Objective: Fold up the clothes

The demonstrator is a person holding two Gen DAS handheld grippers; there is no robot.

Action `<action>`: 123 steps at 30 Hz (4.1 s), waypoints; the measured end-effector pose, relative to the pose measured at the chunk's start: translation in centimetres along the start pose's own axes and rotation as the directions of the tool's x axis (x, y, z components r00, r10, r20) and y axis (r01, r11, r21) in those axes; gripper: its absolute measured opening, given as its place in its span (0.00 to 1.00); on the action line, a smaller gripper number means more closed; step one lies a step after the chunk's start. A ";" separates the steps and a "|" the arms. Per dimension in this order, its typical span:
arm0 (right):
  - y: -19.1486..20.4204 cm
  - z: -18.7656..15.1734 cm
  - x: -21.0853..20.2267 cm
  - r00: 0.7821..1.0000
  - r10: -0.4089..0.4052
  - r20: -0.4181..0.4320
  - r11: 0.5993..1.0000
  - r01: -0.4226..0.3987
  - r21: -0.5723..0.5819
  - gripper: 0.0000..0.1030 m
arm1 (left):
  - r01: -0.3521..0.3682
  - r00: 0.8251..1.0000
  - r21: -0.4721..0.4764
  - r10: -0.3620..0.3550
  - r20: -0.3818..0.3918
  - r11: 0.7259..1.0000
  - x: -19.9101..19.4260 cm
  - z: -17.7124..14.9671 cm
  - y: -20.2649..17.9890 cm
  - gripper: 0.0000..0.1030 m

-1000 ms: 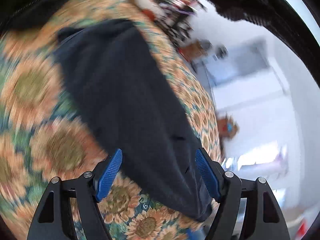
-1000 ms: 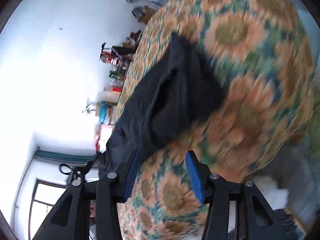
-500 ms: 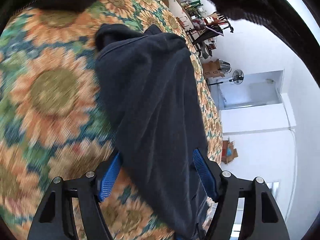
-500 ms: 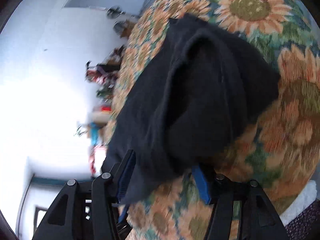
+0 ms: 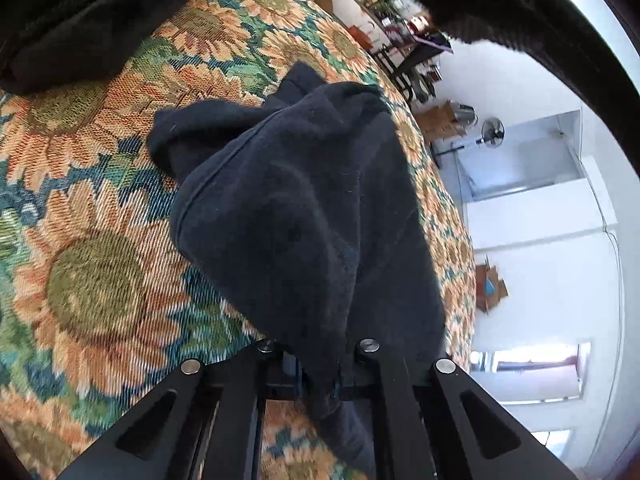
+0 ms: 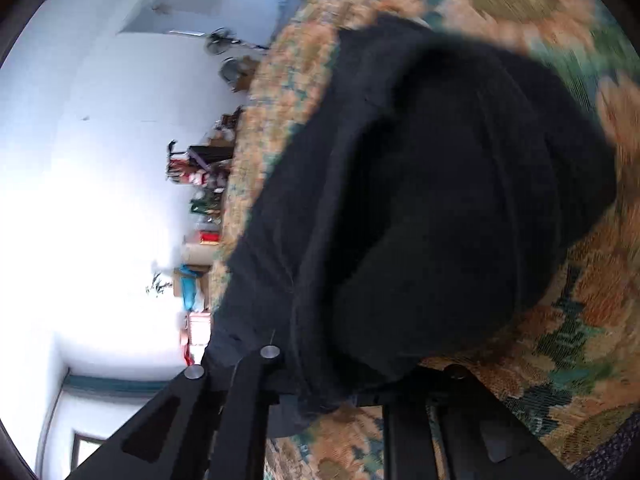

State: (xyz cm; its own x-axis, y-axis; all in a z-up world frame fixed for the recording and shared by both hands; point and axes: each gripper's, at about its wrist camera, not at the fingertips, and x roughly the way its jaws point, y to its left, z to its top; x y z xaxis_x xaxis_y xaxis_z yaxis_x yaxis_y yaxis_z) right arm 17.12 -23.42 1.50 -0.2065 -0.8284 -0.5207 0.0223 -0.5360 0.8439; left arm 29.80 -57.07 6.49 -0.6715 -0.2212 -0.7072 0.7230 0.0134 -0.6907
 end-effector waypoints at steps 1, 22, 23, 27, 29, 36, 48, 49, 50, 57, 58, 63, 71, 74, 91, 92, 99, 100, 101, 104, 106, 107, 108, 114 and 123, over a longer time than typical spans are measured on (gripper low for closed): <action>1.0 0.1 -0.8 1.000 0.000 0.018 0.999 0.001 -0.054 0.12 | -0.023 1.000 0.031 0.024 -0.008 0.999 -0.4 0.0 -0.8 0.09; 15.2 -10.0 -3.4 0.797 -0.598 -0.089 0.343 0.155 -0.926 0.11 | -0.355 0.882 0.568 0.468 -0.061 0.743 -12.7 -1.6 -4.5 0.09; 15.7 -11.0 -3.2 0.787 -0.613 -0.067 0.298 0.152 -0.942 0.11 | -0.359 0.882 0.563 0.468 -0.058 0.745 -13.5 -1.4 -4.0 0.09; 17.6 -14.7 -2.3 0.754 -0.657 -0.006 0.158 0.130 -0.979 0.11 | -0.363 0.889 0.539 0.456 -0.045 0.760 -16.5 -1.0 -2.1 0.09; 18.5 -16.1 -2.1 0.745 -0.667 -0.002 0.127 0.112 -0.986 0.11 | -0.360 0.893 0.525 0.448 -0.046 0.771 -17.7 -0.9 -0.8 0.09; 22.4 -20.1 -1.6 0.740 -0.672 0.011 0.057 0.066 -0.996 0.11 | -0.335 0.917 0.462 0.396 -0.037 0.821 -23.0 1.3 1.6 0.09; 42.2 -27.7 5.8 0.887 -0.460 -0.039 -0.001 -0.045 -0.999 0.11 | -0.413 0.908 0.277 0.367 0.203 0.867 -36.1 19.5 3.2 0.09; 43.9 -28.8 7.0 0.899 -0.436 -0.043 -0.017 -0.056 -0.998 0.11 | -0.426 0.899 0.263 0.372 0.232 0.866 -37.0 21.2 3.5 0.09; 45.2 -29.9 8.4 0.908 -0.417 -0.045 -0.041 -0.068 -0.997 0.11 | -0.435 0.890 0.252 0.369 0.270 0.864 -38.2 23.0 3.9 0.09; 49.1 -37.5 20.1 0.939 -0.283 -0.193 0.041 -0.189 -0.981 0.11 | -0.537 0.804 0.173 0.439 0.402 0.825 -38.5 30.1 12.8 0.09; 48.1 -38.6 22.0 0.937 -0.282 -0.207 0.051 -0.201 -0.978 0.11 | -0.549 0.799 0.163 0.458 0.389 0.820 -36.9 30.5 15.1 0.09; 36.6 -42.5 30.9 0.825 -0.527 -0.204 0.068 -0.198 -0.978 0.12 | -0.489 0.868 0.079 0.475 0.147 0.869 -28.0 28.8 27.4 0.10; 33.3 -41.4 30.6 0.765 -0.619 -0.179 0.043 -0.194 -0.980 0.58 | -0.465 0.885 0.036 0.463 0.055 0.884 -29.2 28.5 28.1 0.24; 33.1 -39.4 30.3 0.712 -0.683 -0.161 0.082 -0.144 -0.986 0.64 | -0.492 0.871 -0.002 0.492 0.023 0.871 -30.4 28.5 27.9 0.48; 36.2 -41.2 24.1 0.861 -0.505 -0.067 -0.098 -0.134 -0.986 0.32 | -0.536 0.838 0.128 0.509 0.196 0.834 -33.6 25.0 22.1 0.59; 36.2 -41.5 24.4 0.862 -0.500 -0.085 -0.089 -0.149 -0.985 0.29 | -0.558 0.825 0.129 0.531 0.196 0.820 -33.0 25.5 22.5 0.59; 31.3 -39.2 30.8 0.772 -0.629 -0.089 -0.036 -0.143 -0.989 0.26 | -0.592 0.805 0.067 0.585 0.096 0.803 -30.3 26.9 30.1 0.52; 30.7 -38.2 31.2 0.758 -0.640 -0.124 0.006 -0.157 -0.988 0.26 | -0.548 0.834 0.043 0.543 0.097 0.835 -30.9 26.9 30.8 0.52; 30.3 -37.5 31.4 0.744 -0.649 -0.162 0.046 -0.174 -0.984 0.27 | -0.504 0.861 0.019 0.500 0.100 0.864 -31.6 27.0 31.4 0.50; 31.8 -37.0 30.3 0.743 -0.648 -0.167 0.038 -0.188 -0.981 0.27 | -0.428 0.898 0.031 0.421 0.126 0.903 -34.3 27.4 30.2 0.26; 34.1 -37.4 29.2 0.770 -0.627 -0.120 -0.029 -0.176 -0.984 0.28 | -0.497 0.862 0.073 0.482 0.155 0.865 -35.9 28.5 27.6 0.14; 35.5 -37.7 28.8 0.793 -0.605 -0.075 -0.081 -0.155 -0.985 0.32 | -0.549 0.831 0.088 0.533 0.157 0.831 -36.2 29.1 26.4 0.03; 36.9 -38.2 28.6 0.816 -0.576 -0.042 -0.125 -0.138 -0.983 0.32 | -0.571 0.818 0.098 0.556 0.148 0.815 -35.8 29.9 25.4 0.02; 39.1 -41.8 34.3 0.772 -0.625 -0.112 -0.079 -0.205 -0.976 0.05 | -0.584 0.812 0.110 0.580 0.065 0.804 -29.7 33.0 23.7 0.01; 33.4 -32.4 40.4 0.734 -0.666 -0.136 0.108 -0.085 -0.990 0.00 | -0.398 0.906 -0.197 0.417 0.066 0.896 -33.0 34.8 33.3 0.00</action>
State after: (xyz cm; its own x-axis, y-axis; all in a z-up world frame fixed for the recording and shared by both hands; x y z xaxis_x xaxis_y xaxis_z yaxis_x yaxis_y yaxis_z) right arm 41.19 -80.08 4.46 -0.0334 -0.2733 -0.9613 0.9889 -0.1486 0.0078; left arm 81.63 -83.24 12.06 -0.2961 -0.2590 -0.9194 0.8832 0.2922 -0.3668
